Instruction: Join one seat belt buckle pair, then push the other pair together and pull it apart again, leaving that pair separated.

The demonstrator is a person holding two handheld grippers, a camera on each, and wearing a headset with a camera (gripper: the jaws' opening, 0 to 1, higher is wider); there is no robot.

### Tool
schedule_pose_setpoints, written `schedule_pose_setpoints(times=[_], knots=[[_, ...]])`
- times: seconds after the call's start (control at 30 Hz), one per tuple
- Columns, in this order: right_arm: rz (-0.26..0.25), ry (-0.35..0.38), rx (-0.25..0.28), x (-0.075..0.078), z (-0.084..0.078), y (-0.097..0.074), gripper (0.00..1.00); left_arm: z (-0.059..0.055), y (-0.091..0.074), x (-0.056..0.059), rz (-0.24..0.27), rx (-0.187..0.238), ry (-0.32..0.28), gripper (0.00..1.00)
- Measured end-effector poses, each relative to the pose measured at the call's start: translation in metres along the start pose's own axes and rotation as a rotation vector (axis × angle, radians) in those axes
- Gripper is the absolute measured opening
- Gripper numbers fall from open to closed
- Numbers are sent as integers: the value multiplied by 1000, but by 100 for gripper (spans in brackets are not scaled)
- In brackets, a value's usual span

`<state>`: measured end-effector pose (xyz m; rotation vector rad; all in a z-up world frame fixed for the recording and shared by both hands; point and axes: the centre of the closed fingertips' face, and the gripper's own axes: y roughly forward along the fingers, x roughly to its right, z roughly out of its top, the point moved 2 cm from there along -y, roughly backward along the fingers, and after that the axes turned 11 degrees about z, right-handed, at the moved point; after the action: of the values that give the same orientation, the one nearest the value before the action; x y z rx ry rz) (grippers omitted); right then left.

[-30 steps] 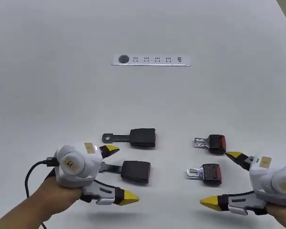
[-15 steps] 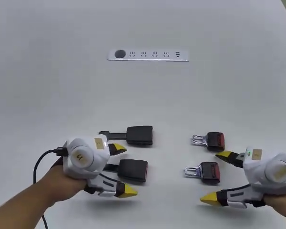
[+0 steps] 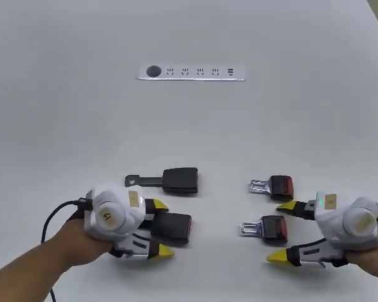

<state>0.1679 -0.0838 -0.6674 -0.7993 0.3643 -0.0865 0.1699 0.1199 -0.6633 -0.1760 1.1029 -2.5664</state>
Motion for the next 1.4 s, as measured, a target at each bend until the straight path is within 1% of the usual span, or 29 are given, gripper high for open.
schedule_pose_setpoints(times=[0.07, 0.1, 0.13, 0.17, 0.27, 0.33, 0.37, 0.4, 0.47, 0.53, 0.6, 0.7, 0.77, 0.83, 0.9, 1.13, 1.3, 1.4], knots=[[5, -13, 0, -1, 0, -1, 53, -2, 1, -3, 9, 4, 10, 47], [8, -32, -11, -1, -1, -1, 50, -3, 2, -6, 15, 2, 22, 45], [9, -49, -17, -2, -2, -2, 46, -4, 2, -7, 20, 0, 29, 42], [0, -55, -16, -1, -1, -2, 45, -6, 2, -9, 27, -4, 28, 38], [-2, -61, -19, -1, -1, -3, 40, -8, 0, -10, 17, 1, 41, 37], [-14, -77, -31, 3, -3, -5, 34, -9, 0, -11, 16, 11, 21, 36], [2, -96, -29, 1, -2, -4, 34, -10, 0, -10, 18, 15, 27, 36], [5, -87, -27, 0, -2, -4, 33, -10, 0, -10, 20, 17, 27, 36], [7, -99, -30, 0, -1, -4, 33, -11, -1, -11, 25, 30, 25, 35], [10, -98, -25, 2, -2, -3, 33, -10, -1, -10, 26, 34, 22, 35], [12, -92, -25, 3, -2, -3, 33, -9, 0, -10, 21, 31, 25, 35], [23, -85, -15, 3, -1, -3, 32, -10, 0, -9, 7, 25, 47, 35], [23, -112, -19, 2, -2, -3, 32, -9, 1, -8, -5, 18, 66, 34], [27, -107, -10, 3, -3, -3, 32, -10, 1, -8, -11, 13, 82, 34], [33, -125, -7, 3, -3, -2, 32, -9, 2, -8, -14, 11, 83, 34], [40, -131, 6, 3, -1, 1, 32, -11, 3, -9, -19, 8, 83, 34], [34, -131, 30, 3, 7, 10, 32, -9, 3, -8, -25, 0, 102, 34], [45, -139, 39, 0, 14, 16, 32, -9, 3, -8, -28, -4, 104, 34]])
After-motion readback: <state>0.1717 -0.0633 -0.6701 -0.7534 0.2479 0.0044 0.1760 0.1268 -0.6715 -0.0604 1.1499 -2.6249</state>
